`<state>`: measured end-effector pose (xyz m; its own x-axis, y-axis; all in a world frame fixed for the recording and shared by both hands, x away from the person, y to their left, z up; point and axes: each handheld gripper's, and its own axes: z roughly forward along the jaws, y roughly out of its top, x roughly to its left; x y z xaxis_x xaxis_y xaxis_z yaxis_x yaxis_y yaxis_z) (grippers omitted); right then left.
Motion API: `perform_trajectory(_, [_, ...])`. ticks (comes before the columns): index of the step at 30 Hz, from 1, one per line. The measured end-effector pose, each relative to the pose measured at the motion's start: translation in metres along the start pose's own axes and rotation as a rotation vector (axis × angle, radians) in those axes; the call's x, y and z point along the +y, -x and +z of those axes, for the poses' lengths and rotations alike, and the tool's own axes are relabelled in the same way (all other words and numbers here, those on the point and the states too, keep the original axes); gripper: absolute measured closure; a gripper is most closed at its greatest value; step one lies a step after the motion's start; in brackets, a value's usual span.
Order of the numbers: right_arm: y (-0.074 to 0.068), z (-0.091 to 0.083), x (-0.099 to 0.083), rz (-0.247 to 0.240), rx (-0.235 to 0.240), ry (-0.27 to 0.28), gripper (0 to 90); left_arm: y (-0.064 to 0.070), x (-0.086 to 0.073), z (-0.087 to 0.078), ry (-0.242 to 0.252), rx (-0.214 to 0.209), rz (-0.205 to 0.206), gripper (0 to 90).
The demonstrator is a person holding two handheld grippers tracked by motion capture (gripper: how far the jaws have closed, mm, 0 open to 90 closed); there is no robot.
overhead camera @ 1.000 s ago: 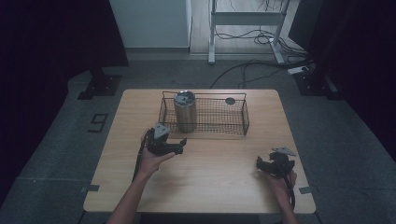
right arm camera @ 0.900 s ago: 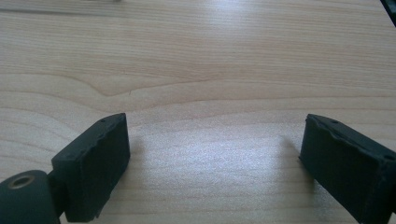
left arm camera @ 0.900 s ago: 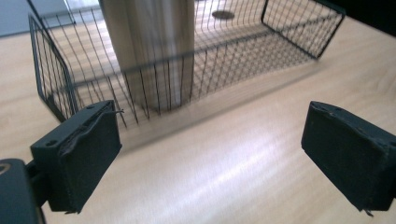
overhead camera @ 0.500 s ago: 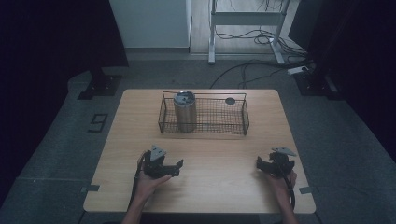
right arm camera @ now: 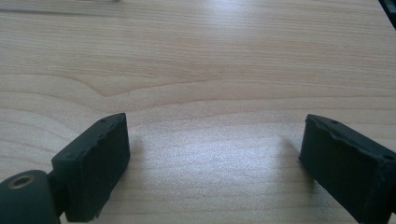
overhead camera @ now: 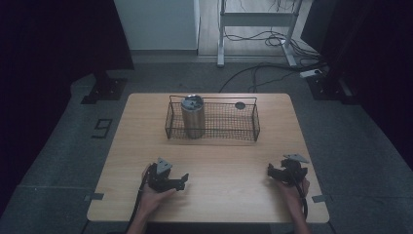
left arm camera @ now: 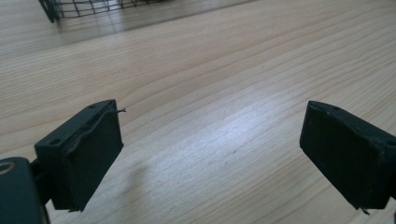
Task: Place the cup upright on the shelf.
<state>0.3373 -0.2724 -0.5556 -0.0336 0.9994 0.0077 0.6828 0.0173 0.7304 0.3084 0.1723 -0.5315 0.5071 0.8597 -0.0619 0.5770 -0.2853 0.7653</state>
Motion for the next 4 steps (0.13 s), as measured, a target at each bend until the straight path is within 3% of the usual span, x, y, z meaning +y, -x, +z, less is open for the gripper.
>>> perform_trajectory(4, [0.0002,0.0000,0.0001,0.001,0.001,0.000,8.3,-0.0003,0.0001,-0.0017,0.010,-0.011,-0.010,6.6])
